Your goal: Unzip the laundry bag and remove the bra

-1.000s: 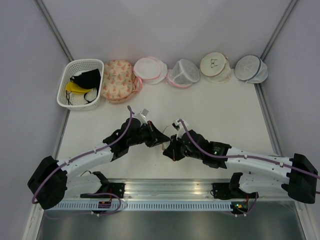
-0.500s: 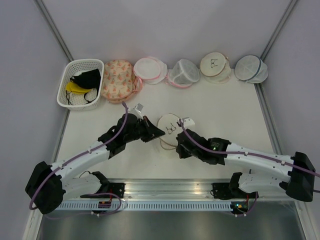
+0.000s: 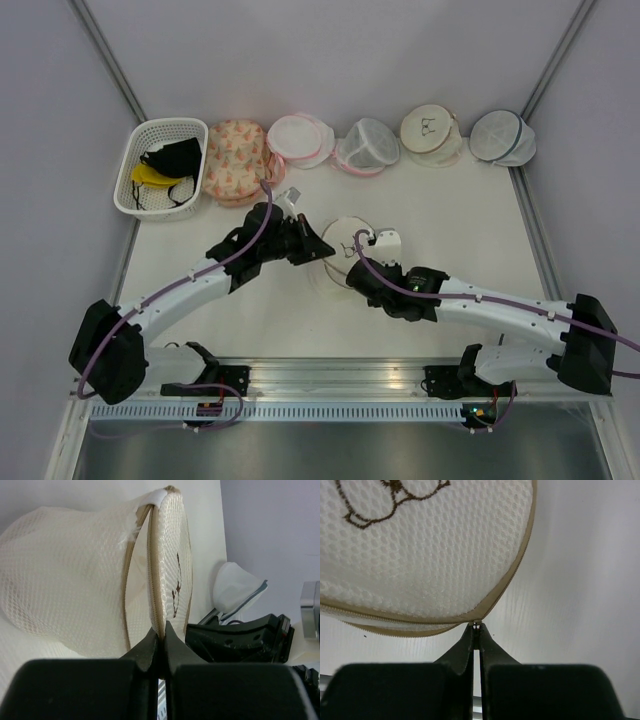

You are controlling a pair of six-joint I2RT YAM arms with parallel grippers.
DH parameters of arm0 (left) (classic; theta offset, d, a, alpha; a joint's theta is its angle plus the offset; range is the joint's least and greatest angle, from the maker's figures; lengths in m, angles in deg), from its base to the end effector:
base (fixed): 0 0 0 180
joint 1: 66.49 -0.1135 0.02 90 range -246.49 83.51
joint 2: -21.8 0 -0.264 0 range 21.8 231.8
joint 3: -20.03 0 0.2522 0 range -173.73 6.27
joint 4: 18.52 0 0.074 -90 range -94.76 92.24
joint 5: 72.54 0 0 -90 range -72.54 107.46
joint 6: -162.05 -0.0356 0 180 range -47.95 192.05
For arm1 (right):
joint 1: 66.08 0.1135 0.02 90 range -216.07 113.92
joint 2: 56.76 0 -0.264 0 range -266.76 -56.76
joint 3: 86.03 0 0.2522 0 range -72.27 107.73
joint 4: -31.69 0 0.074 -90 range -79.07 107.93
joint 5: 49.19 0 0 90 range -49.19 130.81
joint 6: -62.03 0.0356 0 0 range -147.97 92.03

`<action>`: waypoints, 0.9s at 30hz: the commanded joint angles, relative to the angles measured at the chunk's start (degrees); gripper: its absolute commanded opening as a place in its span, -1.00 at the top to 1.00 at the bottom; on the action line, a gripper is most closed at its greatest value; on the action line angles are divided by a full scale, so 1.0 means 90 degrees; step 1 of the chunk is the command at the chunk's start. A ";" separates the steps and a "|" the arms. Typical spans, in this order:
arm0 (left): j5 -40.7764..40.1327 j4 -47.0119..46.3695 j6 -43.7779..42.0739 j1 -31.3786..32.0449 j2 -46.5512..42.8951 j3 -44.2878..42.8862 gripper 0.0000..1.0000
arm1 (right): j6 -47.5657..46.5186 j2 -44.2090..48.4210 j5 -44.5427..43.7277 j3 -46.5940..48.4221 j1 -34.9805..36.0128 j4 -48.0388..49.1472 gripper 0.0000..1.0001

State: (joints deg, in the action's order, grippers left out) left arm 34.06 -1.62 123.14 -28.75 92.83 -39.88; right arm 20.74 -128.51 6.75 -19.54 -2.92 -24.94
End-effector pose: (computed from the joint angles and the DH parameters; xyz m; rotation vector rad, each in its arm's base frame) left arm 0.2129 -0.1776 0.2637 -0.0665 2.2853 -1.1947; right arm 0.1249 0.2027 0.2498 -0.1185 2.3890 0.0854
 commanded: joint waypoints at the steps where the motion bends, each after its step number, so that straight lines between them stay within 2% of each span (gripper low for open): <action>1: 0.0244 -0.0660 -0.0949 -0.0208 0.0436 -0.0778 0.95 | -0.0430 0.0324 0.0121 -0.0165 -0.0064 0.0006 0.99; 3: 0.0343 -0.0933 -0.1047 -0.0296 0.0633 -0.0975 0.94 | -0.0490 0.0481 0.0394 -0.0311 -0.0064 0.0338 0.99; 5: 0.0314 -0.0760 -0.1077 -0.0374 0.0887 -0.1268 0.35 | -0.0519 0.0657 0.0513 -0.0428 -0.0064 0.0592 0.99; 6: 0.0082 -0.0604 -0.1067 -0.0384 0.0917 -0.1375 -0.31 | -0.0529 0.0706 0.0581 -0.0458 -0.0064 0.0661 0.99; 7: -0.0114 -0.0051 -0.1009 -0.0384 0.0898 -0.1405 -0.47 | -0.0549 0.0774 0.0688 -0.0487 -0.0064 0.0730 0.99; 9: -0.0592 0.0411 -0.0902 -0.0384 0.0771 -0.1289 -0.57 | -0.0588 0.0813 0.0786 -0.0556 -0.0064 0.0915 0.99; 12: -0.0760 0.0794 -0.0494 -0.0375 0.0254 -0.0628 -0.61 | -0.0753 0.0872 0.1147 -0.0683 -0.0064 0.1354 0.99; 18: -0.0127 0.0199 0.0600 -0.0024 -0.0673 0.0702 -0.63 | -0.0959 0.0979 0.2202 -0.0956 -0.0064 0.2653 0.99; 23: -0.0096 -0.0289 0.1130 0.0591 -0.0694 0.0977 -0.63 | -0.0930 0.0902 0.2992 -0.1093 -0.0054 0.3696 0.99; 27: -0.0107 -0.0787 0.1247 0.0778 -0.0422 0.0948 -0.61 | -0.0920 0.0716 0.3579 -0.1132 -0.0054 0.4216 0.99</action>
State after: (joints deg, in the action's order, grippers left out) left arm 31.81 -1.93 130.47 -22.48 87.89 -30.83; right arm 12.87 -121.38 32.65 -29.46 -3.36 4.48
